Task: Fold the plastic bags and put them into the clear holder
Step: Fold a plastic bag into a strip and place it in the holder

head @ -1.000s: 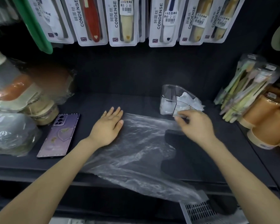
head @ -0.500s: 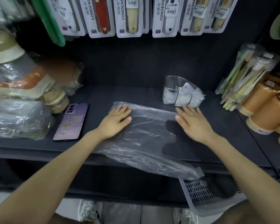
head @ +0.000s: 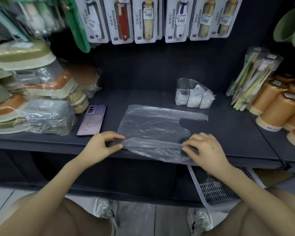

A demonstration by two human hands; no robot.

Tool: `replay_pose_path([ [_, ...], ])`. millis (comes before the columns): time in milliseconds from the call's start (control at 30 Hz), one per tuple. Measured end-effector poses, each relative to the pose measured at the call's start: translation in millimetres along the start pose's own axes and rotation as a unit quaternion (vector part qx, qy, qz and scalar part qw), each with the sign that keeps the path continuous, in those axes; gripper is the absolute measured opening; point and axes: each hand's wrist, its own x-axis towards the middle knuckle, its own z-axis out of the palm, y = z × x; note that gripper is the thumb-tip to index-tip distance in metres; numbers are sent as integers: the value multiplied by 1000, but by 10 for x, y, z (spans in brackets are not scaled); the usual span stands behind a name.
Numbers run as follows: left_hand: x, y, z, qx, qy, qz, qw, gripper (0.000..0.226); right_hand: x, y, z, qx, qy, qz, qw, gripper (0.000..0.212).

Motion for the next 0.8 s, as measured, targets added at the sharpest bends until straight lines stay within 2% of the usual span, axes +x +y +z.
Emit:
replay_pose_path([
  [100, 113, -14, 93, -10, 24, -24, 999, 38, 176, 174, -108, 12, 14, 55, 998, 4],
  [300, 266, 160, 281, -28, 45, -37, 998, 11, 468, 448, -197, 17, 36, 95, 995, 6],
  [400, 247, 159, 368, 49, 34, -30, 998, 25, 377, 563, -176, 32, 5, 115, 993, 23],
  [500, 165, 137, 421, 63, 31, 10, 997, 37, 136, 702, -179, 28, -27, 150, 988, 36],
  [600, 114, 67, 469, 75, 13, 42, 996, 72, -81, 825, -210, 32, -30, 187, 981, 29],
  [633, 109, 49, 472, 75, 8, 37, 996, 76, -138, 849, -219, 44, -20, 197, 979, 24],
  [800, 109, 2, 469, 85, -15, 42, 995, 51, -309, 869, -266, 65, 33, 239, 968, 10],
])
